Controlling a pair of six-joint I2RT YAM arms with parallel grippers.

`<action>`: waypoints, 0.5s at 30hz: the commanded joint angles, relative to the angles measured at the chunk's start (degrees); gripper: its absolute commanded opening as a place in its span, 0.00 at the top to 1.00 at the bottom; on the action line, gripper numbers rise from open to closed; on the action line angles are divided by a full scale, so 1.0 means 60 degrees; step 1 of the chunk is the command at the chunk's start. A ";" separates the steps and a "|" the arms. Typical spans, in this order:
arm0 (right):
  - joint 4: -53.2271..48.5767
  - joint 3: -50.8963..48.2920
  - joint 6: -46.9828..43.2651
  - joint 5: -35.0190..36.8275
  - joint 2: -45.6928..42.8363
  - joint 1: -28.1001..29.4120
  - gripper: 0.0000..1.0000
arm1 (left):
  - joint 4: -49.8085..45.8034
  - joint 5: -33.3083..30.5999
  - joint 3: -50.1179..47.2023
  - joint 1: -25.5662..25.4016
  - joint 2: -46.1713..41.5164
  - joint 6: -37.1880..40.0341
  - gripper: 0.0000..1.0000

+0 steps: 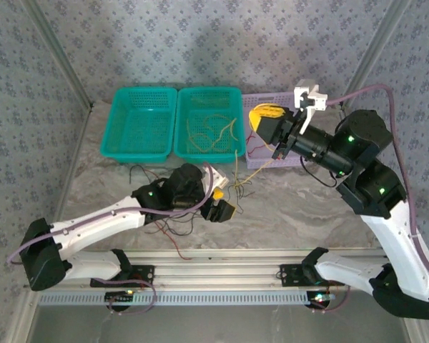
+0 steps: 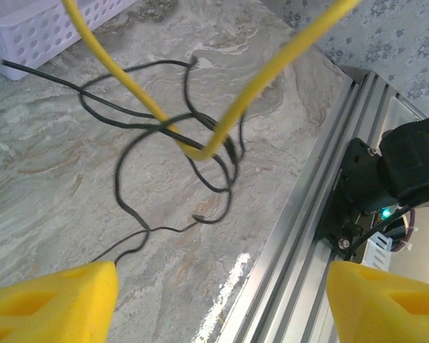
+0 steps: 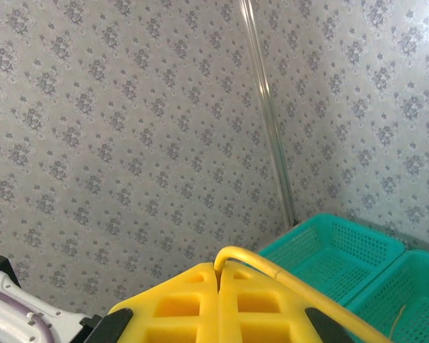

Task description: Untangle the cables

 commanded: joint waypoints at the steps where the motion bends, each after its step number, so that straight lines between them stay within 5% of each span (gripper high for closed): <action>1: 0.0479 0.0394 0.0389 -0.0453 -0.0074 -0.0080 1.00 | 0.0361 -0.0135 0.0027 -0.0060 0.0190 0.0402 0.24; 10: 0.0740 0.0508 0.0855 -0.0831 -0.0173 -0.0134 1.00 | 0.0482 -0.0892 -0.0004 -0.0060 0.0482 0.0663 0.28; 15: 0.0858 0.0435 0.1022 -0.0968 -0.0198 -0.0154 1.00 | 0.0631 -0.1018 -0.0027 -0.0060 0.0477 0.0653 0.51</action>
